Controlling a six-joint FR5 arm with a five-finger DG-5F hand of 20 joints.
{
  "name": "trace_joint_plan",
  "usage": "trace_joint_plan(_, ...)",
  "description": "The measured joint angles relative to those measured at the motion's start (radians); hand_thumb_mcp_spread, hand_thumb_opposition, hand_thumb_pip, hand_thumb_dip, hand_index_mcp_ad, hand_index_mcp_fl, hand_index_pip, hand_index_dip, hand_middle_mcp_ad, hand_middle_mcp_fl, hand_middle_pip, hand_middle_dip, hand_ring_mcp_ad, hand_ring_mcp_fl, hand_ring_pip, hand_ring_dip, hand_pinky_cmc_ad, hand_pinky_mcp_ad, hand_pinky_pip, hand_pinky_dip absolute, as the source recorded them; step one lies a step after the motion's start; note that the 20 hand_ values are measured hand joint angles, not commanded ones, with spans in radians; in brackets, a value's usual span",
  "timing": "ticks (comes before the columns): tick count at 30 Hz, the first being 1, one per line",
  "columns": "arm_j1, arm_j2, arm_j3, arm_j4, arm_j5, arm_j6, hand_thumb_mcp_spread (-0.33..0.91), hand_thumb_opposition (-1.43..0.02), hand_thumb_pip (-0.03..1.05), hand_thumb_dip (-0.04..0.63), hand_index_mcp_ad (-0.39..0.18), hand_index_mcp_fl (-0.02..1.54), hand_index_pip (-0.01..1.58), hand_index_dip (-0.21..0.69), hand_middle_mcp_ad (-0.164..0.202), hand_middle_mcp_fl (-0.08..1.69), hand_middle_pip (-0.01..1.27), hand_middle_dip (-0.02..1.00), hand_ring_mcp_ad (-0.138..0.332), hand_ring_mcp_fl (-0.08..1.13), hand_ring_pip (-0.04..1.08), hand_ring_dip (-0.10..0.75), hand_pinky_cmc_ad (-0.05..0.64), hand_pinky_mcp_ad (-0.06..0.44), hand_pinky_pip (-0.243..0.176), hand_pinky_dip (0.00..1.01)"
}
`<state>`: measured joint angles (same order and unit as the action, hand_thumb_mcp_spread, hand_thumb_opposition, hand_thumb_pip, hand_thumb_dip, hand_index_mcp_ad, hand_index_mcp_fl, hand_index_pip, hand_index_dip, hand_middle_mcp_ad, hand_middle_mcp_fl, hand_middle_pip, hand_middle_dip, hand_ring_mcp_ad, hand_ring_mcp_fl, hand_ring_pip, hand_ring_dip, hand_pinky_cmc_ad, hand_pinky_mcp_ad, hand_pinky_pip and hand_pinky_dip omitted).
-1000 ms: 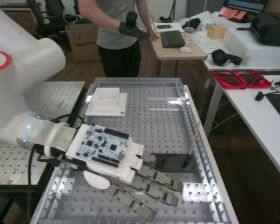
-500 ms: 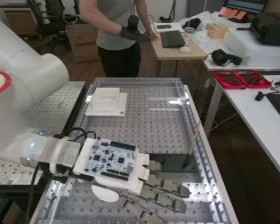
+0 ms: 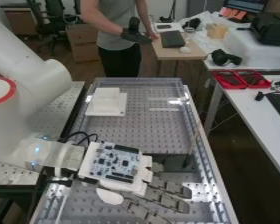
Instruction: Grab the paper clip and place it in the clear container
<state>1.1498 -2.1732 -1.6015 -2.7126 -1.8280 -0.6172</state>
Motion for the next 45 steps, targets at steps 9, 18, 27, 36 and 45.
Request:
trace_joint_plan(9,-0.007,-0.014,0.016,0.0,-0.001,-0.009,0.46,-0.86,0.73,0.283,-0.155,0.25,1.52,0.124,0.061,0.01,0.14,0.19,0.089,0.0,0.09,0.073,0.241,0.229,-0.089,0.21)
trace_joint_plan(18,-0.016,-0.026,0.027,-0.011,-0.009,-0.011,0.47,-0.86,0.73,0.283,-0.155,0.26,1.52,0.127,0.061,0.02,0.14,0.19,0.089,0.0,0.09,0.073,0.241,0.227,-0.075,0.19)
trace_joint_plan(27,-0.016,-0.041,0.027,-0.004,-0.014,0.001,0.47,-0.86,0.73,0.283,-0.155,0.26,1.52,0.126,0.061,0.04,0.14,0.19,0.089,0.0,0.09,0.073,0.241,0.23,-0.075,0.19)
trace_joint_plan(36,-0.017,-0.054,0.024,0.008,-0.015,0.017,0.47,-0.86,0.73,0.283,-0.155,0.27,1.53,0.126,0.061,0.04,0.14,0.19,0.089,0.0,0.09,0.073,0.241,0.213,-0.075,0.19)
trace_joint_plan(45,-0.016,-0.06,0.019,0.018,-0.016,0.026,0.47,-0.86,0.73,0.283,-0.155,0.3,1.53,0.126,0.061,0.04,0.14,0.19,0.087,0.0,0.09,0.073,0.244,0.213,-0.059,0.19)
